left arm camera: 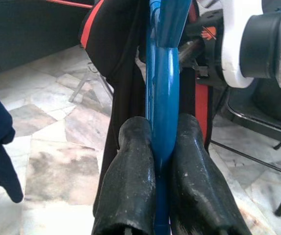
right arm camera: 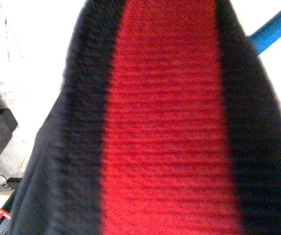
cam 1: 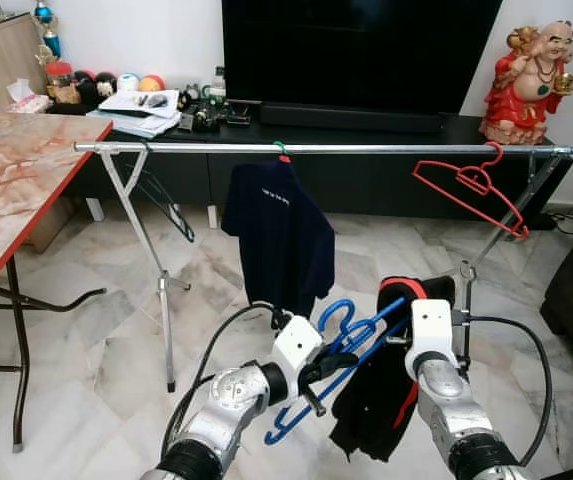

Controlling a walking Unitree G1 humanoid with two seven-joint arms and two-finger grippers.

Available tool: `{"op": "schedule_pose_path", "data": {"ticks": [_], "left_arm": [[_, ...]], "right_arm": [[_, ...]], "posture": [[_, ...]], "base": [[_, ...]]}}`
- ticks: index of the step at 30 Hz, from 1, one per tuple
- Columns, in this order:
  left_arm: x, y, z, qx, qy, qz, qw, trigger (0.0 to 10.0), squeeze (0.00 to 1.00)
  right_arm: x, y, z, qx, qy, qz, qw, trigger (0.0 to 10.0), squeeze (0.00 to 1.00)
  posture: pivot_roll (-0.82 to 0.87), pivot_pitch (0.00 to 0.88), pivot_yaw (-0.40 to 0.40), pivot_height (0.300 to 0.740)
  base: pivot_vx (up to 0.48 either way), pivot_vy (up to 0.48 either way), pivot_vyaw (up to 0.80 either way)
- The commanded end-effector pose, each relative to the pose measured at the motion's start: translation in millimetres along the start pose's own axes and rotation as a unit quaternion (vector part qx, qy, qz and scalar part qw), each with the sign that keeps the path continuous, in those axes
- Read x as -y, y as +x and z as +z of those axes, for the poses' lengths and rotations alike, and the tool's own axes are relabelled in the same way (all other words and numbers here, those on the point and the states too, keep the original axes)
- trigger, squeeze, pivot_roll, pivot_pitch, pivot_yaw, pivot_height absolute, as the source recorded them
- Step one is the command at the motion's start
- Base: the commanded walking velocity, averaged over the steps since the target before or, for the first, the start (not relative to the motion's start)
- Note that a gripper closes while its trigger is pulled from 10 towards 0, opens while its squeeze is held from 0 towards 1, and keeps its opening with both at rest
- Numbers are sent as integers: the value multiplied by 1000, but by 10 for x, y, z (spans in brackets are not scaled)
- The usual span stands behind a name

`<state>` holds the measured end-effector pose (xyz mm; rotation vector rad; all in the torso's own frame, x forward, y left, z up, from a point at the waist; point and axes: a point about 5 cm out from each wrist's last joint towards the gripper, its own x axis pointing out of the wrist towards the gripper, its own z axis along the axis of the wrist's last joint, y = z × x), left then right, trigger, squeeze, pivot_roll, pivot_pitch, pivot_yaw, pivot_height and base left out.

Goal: Hang hanger

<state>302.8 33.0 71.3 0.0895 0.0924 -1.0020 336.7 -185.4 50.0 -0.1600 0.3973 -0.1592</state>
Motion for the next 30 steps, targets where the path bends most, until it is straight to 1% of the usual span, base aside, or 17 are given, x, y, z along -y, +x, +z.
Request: {"op": "schedule_pose_path", "data": {"ticks": [1,7,8,9,10,13,15,17,19,23,24,25,26,27,28,29,30], "left_arm": [[35,24,47,4,12,-21,1000,0,0],[77,-51,-44,-31,35,-63,997,0,0],[41,-117,-92,-49,47,-68,995,0,0],[41,-117,-92,-49,47,-68,995,0,0],[-1,-181,-124,-63,53,-71,994,0,0],[-68,-276,-174,-92,69,-75,991,0,0],[-141,-428,-237,-135,94,-93,982,0,0],[-173,-494,-257,-149,100,-98,979,0,0],[-240,-673,-315,-192,122,-117,967,0,0],[-313,-898,-427,-273,179,-139,935,0,0],[-318,-904,-424,-273,180,-137,935,0,0],[-337,-905,-407,-261,169,-123,942,0,0],[-432,-919,-348,-224,139,-64,963,0,0],[-474,-931,-328,-212,130,-40,968,0,0],[-496,-941,-318,-207,126,-28,970,0,0],[-570,-968,-306,-199,127,10,972,0,0],[-570,-968,-306,-199,127,10,972,0,0]], "right_arm": [[50,34,134,21,9,-10,1000,0,0],[167,58,196,26,18,-24,999,0,0],[249,70,247,33,16,-34,999,0,0],[249,70,247,33,16,-34,999,0,0],[332,77,276,36,15,-45,998,0,0],[429,81,266,32,15,-60,998,0,0],[543,80,244,27,16,-76,997,0,0],[589,78,233,26,16,-82,996,0,0],[697,71,215,22,17,-96,995,0,0],[834,62,212,20,17,-112,993,0,0],[845,62,212,20,16,-113,993,0,0],[882,57,210,20,16,-118,993,0,0],[1022,35,177,16,22,-138,990,0,0],[1075,24,162,14,25,-146,989,0,0],[1102,19,154,13,27,-149,988,0,0],[1157,3,119,9,32,-156,987,0,0],[1157,3,119,9,32,-156,987,0,0]], "posture": [[-92,0,-55,740],[-95,0,-53,740],[-93,0,-52,740],[-93,0,-52,740],[-95,0,-50,740],[-97,0,-49,740],[-90,0,-48,740],[-88,0,-47,740],[-86,0,-45,740],[-81,0,-45,740],[-81,0,-45,740],[-81,0,-46,740],[-83,0,-47,740],[-84,0,-47,740],[-84,0,-47,740],[-85,0,-46,740],[-85,0,-46,740]], "base": [[0,0,0],[0,0,0],[0,0,0],[0,0,0],[0,0,0],[0,0,0],[0,0,0],[0,0,0],[0,0,0],[0,0,0],[0,0,0],[0,0,0],[0,0,0],[0,0,0],[0,0,0],[0,0,0],[0,0,0]]}}
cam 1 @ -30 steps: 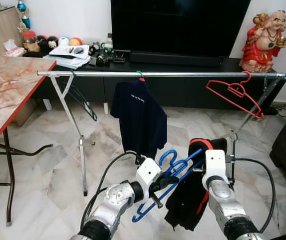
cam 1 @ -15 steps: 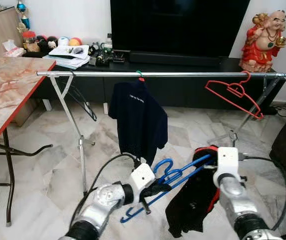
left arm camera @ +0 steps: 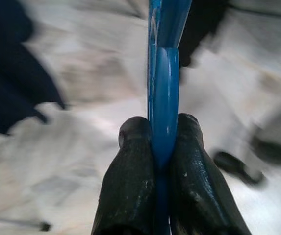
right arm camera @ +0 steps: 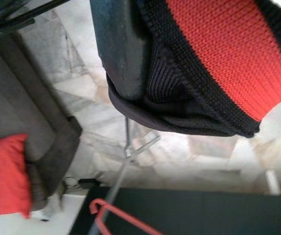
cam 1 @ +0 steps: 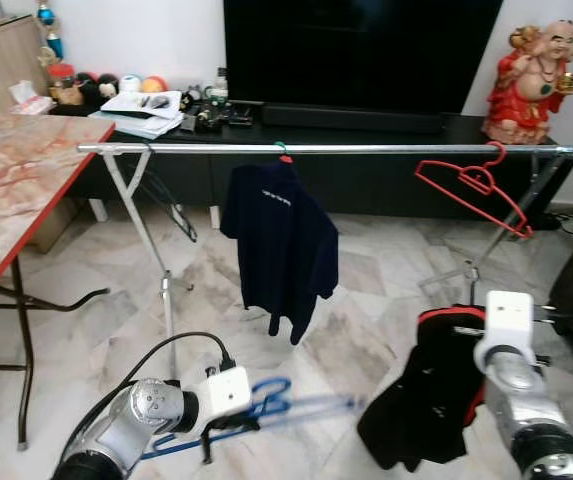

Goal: Hang hanger

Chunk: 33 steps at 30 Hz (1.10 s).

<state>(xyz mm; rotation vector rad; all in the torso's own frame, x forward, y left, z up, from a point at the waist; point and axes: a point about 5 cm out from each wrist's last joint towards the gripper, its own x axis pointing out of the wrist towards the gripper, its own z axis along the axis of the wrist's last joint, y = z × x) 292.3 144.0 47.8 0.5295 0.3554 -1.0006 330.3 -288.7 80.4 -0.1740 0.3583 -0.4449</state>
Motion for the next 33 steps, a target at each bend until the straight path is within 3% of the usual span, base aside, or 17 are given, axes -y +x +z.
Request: {"op": "schedule_pose_path", "data": {"ticks": [1,3,6,9,10,11,12,14,15,16,18,20,23,24,25,26,33], "left_arm": [[-255,-128,-56,9,-40,120,992,1882,0],[-375,-260,-246,-10,-93,215,972,10000,0],[-370,-370,-485,-45,-144,275,949,10000,0],[-177,-489,-884,-107,-239,334,906,10000,0],[-95,-537,-1016,-104,-315,369,868,10000,0],[-1,-578,-1139,-96,-395,406,819,10000,0],[-1,-578,-1139,-96,-395,406,819,10000,0],[92,-682,-1278,-133,-391,432,802,10000,0],[92,-682,-1278,-133,-391,432,802,10000,0],[137,-732,-1341,-134,-415,445,782,10000,0],[297,-743,-1440,-177,-405,424,790,10000,0],[615,-702,-1565,-242,-393,377,803,10000,0],[863,-665,-1631,-271,-403,350,801,10000,0],[948,-661,-1655,-276,-416,352,792,10000,0],[999,-661,-1669,-277,-425,355,785,10000,0],[1072,-656,-1684,-276,-444,364,771,10000,0],[1140,-680,-1710,-276,-451,371,763,10000,0]], "right_arm": [[228,-4,-109,-10,19,-33,999,0,0],[366,-46,-309,-40,37,-51,997,0,0],[437,-100,-488,-66,76,-66,993,0,0],[377,-159,-597,-60,127,-63,988,0,0],[307,-185,-629,-51,141,-55,987,0,0],[233,-217,-664,-41,155,-48,986,0,0],[233,-217,-664,-41,155,-48,986,0,0],[98,-292,-778,-43,161,-29,986,0,0],[98,-292,-778,-43,161,-29,986,0,0],[22,-333,-818,-37,164,-15,986,0,0],[-87,-381,-830,-20,166,9,986,0,0],[-194,-430,-767,21,161,30,986,0,0],[-270,-468,-699,54,164,49,984,0,0],[-310,-498,-675,69,158,59,983,4314,0],[-338,-520,-659,80,153,65,983,4314,0],[-414,-585,-639,101,142,86,981,10000,0],[-527,-790,-637,142,129,123,974,10000,0]], "posture": [[-87,0,-42,740],[-83,0,-38,740],[-75,0,-30,740],[-85,0,-15,740],[-90,0,-5,740],[-90,0,-2,740],[-90,0,-2,740],[-86,0,0,740],[-86,0,0,740],[-67,0,0,740],[-53,0,4,740],[-56,0,15,740],[-62,0,19,740],[-58,0,18,740],[-56,0,18,740],[-45,0,15,740],[-32,0,15,740]], "base": [[0,0,0],[0,0,0],[0,0,0],[0,0,0],[0,0,0],[0,0,0],[0,0,0],[0,0,0],[0,0,0],[0,0,0],[0,0,0],[0,0,0],[0,0,0],[0,0,0],[0,0,0],[0,0,0],[0,0,0]]}}
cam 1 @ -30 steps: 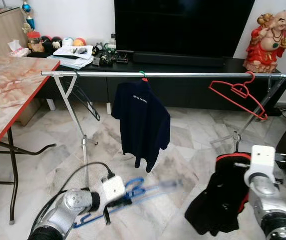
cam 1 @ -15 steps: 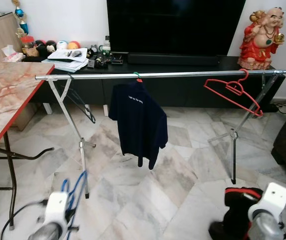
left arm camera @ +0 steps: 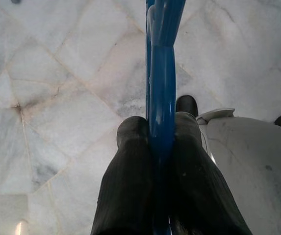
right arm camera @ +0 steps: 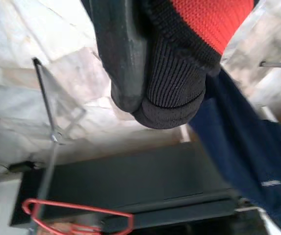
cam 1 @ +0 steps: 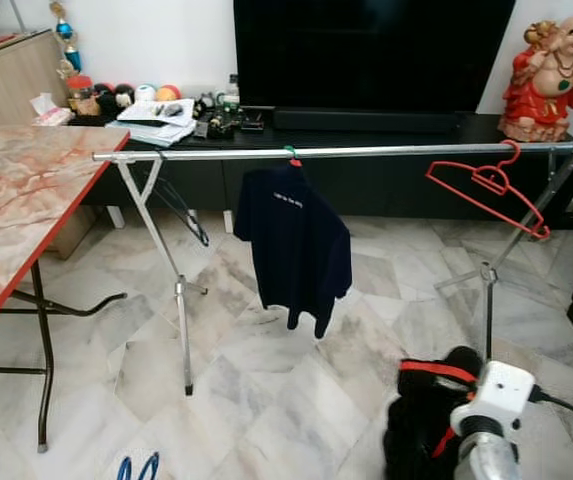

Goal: Hang hanger

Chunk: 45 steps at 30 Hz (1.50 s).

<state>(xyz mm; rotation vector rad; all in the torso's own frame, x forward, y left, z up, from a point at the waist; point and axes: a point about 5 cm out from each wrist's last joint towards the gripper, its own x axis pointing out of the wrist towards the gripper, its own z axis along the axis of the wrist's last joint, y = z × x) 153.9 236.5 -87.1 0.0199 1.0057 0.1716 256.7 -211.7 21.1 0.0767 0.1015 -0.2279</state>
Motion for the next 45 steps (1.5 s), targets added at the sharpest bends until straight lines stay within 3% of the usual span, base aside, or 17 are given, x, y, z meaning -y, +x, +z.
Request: {"op": "schedule_pose_path", "data": {"ticks": [1,4,14,20,29,31,38,45], "left_arm": [[-50,-11,-23,4,-6,13,1000,10000,0],[-82,-21,-56,2,-7,25,1000,10000,0],[-177,1,122,17,-25,46,998,10000,0],[-386,-68,-87,-13,-10,43,999,10000,0],[-557,-129,-189,-25,-9,51,998,10000,0],[-570,-131,-187,-24,-11,52,998,10000,0],[-402,-103,-213,-19,-12,36,999,10000,0],[-388,-109,-259,-34,5,26,999,10000,0]], "right_arm": [[-41,-1,151,43,-11,20,999,10000,0],[-85,-51,240,67,-41,52,996,10000,0],[-153,6,385,79,-42,65,994,10000,0],[-57,-82,330,69,-31,25,997,10000,0],[-8,-93,326,57,-48,23,997,10000,0],[-22,-93,323,55,-50,28,997,10000,0],[-77,0,325,49,-54,42,996,10000,0],[-58,48,355,50,-49,32,997,10000,0]], "posture": [[-35,0,14,740],[-38,0,9,740],[-7,0,8,740],[-85,0,77,740],[-75,0,64,740],[-73,0,62,740],[-25,0,51,740],[-46,0,52,740]], "base": [[0,0,0],[0,0,0],[0,0,0],[0,0,0],[0,0,178],[0,0,800],[0,0,800],[0,0,418]]}}
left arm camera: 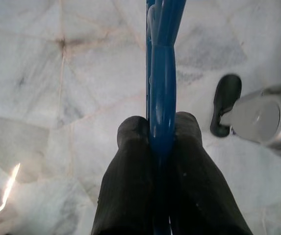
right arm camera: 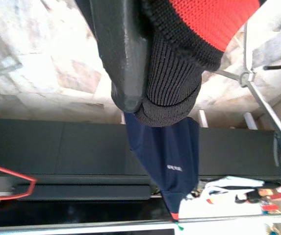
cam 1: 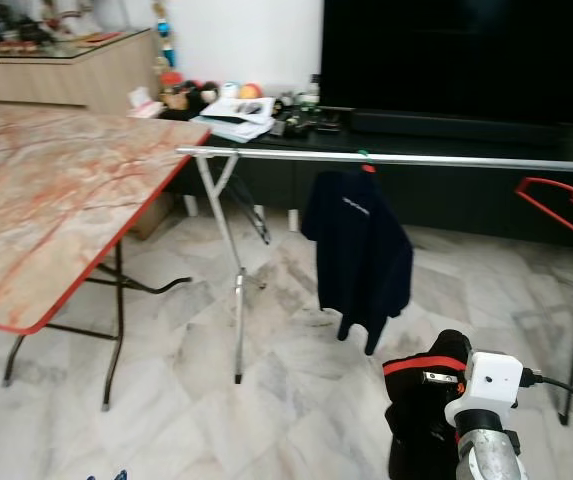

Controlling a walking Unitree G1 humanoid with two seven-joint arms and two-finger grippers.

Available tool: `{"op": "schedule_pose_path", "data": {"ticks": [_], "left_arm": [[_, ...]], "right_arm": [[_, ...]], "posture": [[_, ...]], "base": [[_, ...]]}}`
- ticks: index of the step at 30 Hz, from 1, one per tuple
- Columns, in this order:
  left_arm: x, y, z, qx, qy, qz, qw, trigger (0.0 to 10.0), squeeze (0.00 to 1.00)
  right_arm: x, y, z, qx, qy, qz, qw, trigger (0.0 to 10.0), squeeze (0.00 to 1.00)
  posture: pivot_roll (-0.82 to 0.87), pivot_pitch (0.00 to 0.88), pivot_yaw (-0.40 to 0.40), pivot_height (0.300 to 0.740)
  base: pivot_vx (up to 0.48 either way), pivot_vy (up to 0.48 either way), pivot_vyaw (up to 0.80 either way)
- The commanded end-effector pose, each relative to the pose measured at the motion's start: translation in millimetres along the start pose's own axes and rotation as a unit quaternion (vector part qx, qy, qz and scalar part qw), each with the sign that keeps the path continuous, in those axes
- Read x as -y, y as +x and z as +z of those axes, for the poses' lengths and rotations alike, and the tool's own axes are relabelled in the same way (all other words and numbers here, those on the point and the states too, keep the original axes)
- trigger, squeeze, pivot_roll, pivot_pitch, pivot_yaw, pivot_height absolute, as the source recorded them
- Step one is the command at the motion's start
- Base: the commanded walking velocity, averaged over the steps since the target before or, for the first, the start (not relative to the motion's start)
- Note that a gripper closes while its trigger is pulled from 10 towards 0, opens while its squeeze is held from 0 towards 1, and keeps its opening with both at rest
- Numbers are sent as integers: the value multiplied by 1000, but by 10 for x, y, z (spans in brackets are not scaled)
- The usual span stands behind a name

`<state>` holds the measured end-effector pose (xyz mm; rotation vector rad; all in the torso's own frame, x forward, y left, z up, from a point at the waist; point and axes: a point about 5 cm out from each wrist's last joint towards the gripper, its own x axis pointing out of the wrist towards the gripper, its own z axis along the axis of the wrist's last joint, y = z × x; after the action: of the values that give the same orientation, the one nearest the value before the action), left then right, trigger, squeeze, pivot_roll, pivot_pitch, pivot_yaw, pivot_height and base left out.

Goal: Hang hanger

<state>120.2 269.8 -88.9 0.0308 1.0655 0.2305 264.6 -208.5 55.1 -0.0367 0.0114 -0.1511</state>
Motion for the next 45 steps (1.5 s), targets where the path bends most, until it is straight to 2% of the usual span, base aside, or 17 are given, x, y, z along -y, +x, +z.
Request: {"op": "schedule_pose_path", "data": {"ticks": [1,6,9,18,26,30,40,45], "left_arm": [[-14,2,12,-4,13,-2,1000,10000,0],[-25,5,30,-5,4,2,1000,10000,0],[-24,2,9,-8,14,1,1000,10000,0],[-34,-7,-21,-7,12,1,1000,10000,0],[-37,-25,-120,-23,20,-1,1000,10000,0],[-34,-21,-104,-23,21,-3,1000,10000,0],[-13,-8,-55,-17,9,-2,1000,10000,0],[2,-4,-52,-19,4,-2,1000,10000,0]], "right_arm": [[14,12,8,0,3,-5,1000,10000,0],[9,-42,-6,-2,5,-8,1000,10000,0],[6,-51,-22,-4,4,-9,1000,10000,0],[-68,-11,-3,-4,0,1,1000,10000,0],[-61,14,12,-5,0,-3,1000,10000,0],[-62,40,39,-3,17,-8,1000,10000,0],[-140,98,80,0,23,8,1000,10000,0],[-124,121,99,2,25,8,1000,10000,0]], "posture": [[-46,0,52,740],[-63,0,56,740],[-66,0,59,740],[-52,0,59,740],[-53,0,59,740],[-51,0,56,740],[-29,0,39,740],[-28,0,33,740]], "base": [[0,0,0],[0,0,0],[0,247,0],[0,443,0],[0,444,0],[0,445,0],[0,442,347],[0,439,0]]}}
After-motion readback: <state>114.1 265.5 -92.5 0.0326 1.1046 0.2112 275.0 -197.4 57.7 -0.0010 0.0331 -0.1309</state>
